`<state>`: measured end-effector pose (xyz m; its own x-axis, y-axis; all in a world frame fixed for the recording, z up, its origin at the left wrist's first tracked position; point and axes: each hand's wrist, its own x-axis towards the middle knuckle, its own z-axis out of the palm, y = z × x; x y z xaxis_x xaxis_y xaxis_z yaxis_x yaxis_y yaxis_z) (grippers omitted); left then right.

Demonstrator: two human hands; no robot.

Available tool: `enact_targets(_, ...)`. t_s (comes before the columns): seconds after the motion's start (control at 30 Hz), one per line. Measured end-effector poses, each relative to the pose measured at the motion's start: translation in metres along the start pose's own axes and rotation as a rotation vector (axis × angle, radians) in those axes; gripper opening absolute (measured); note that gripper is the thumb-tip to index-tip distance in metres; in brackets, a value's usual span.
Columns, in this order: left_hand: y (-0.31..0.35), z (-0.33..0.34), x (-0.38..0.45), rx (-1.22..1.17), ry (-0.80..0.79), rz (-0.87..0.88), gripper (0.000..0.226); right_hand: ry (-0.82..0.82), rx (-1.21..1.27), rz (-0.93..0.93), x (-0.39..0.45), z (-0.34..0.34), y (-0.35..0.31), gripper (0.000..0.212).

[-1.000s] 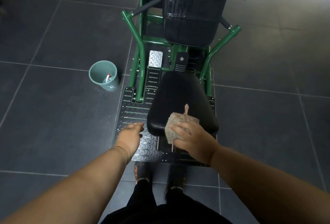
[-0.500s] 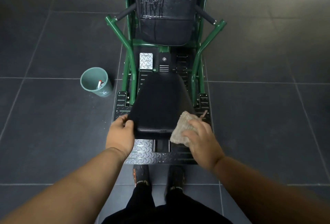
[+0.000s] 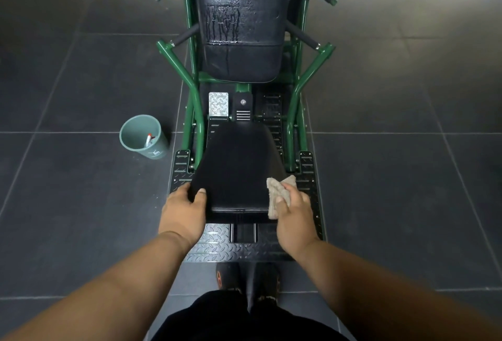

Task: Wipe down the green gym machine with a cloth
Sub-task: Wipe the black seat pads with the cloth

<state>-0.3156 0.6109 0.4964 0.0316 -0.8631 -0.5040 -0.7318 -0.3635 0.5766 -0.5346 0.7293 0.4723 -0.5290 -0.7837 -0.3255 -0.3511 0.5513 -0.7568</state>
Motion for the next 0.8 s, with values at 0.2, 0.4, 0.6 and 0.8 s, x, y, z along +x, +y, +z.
enact_targets(0.2, 0.005, -0.016, 0.003, -0.011, -0.073, 0.052, 0.042, -0.093, 0.029, 0.118, 0.049, -0.005, -0.02, 0.039)
enact_targets(0.4, 0.003, -0.025, 0.008, 0.094, -0.119, 0.124, 0.04, -0.116, 0.034, 0.331, 0.042, -0.008, -0.043, 0.06)
enact_targets(0.6, 0.015, -0.022, 0.006, 0.378, -0.209, 0.204, 0.083, -0.069, -0.165, 0.315, 0.012, -0.007, -0.052, 0.073)
enact_targets(0.8, 0.023, -0.026, 0.013, 0.469, -0.229, 0.215, 0.083, -0.202, -0.315, 0.333, 0.062, -0.009, -0.051, 0.057)
